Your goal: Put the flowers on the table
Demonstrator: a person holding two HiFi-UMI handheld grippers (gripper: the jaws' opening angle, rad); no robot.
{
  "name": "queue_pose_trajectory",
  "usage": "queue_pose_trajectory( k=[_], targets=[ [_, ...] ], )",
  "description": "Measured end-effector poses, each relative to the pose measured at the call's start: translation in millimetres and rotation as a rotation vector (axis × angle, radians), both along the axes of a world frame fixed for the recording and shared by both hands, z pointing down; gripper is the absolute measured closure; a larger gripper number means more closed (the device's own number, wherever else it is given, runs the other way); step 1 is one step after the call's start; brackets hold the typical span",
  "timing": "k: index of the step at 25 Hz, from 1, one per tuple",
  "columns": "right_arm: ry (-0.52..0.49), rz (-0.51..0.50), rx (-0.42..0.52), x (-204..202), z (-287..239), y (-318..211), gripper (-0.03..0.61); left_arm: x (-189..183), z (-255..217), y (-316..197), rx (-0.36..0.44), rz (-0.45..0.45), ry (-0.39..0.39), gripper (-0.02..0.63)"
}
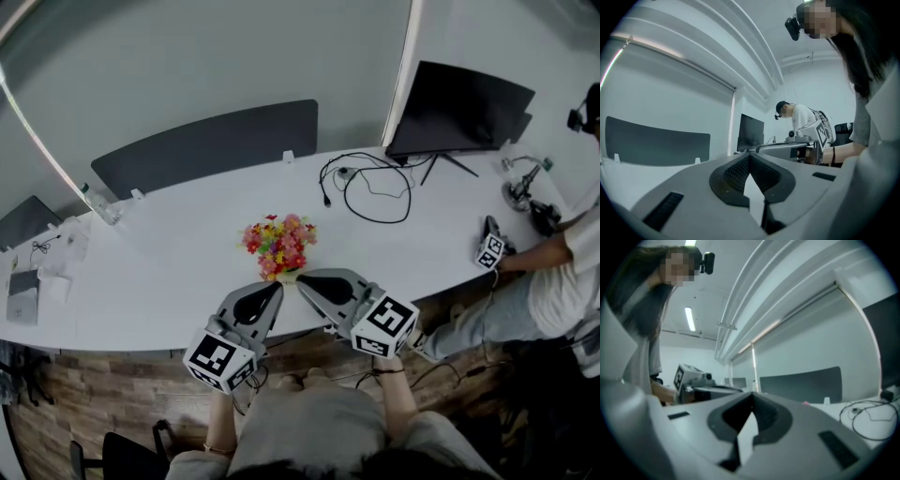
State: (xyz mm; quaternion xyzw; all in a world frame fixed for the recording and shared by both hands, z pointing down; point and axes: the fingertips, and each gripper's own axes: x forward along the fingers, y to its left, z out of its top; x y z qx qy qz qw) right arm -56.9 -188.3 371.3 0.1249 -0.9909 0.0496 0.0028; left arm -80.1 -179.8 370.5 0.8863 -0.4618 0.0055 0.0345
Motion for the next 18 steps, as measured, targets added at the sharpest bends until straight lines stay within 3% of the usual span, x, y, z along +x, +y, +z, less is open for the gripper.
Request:
queue_pose_trajectory(
  k=[18],
  targets=[
    [0.009, -0.003, 0.007, 9.9, 1.6, -1.2, 0.555, 24.2, 3.4, -4.1, 0.004, 0.060, -0.008, 0.597]
  ],
)
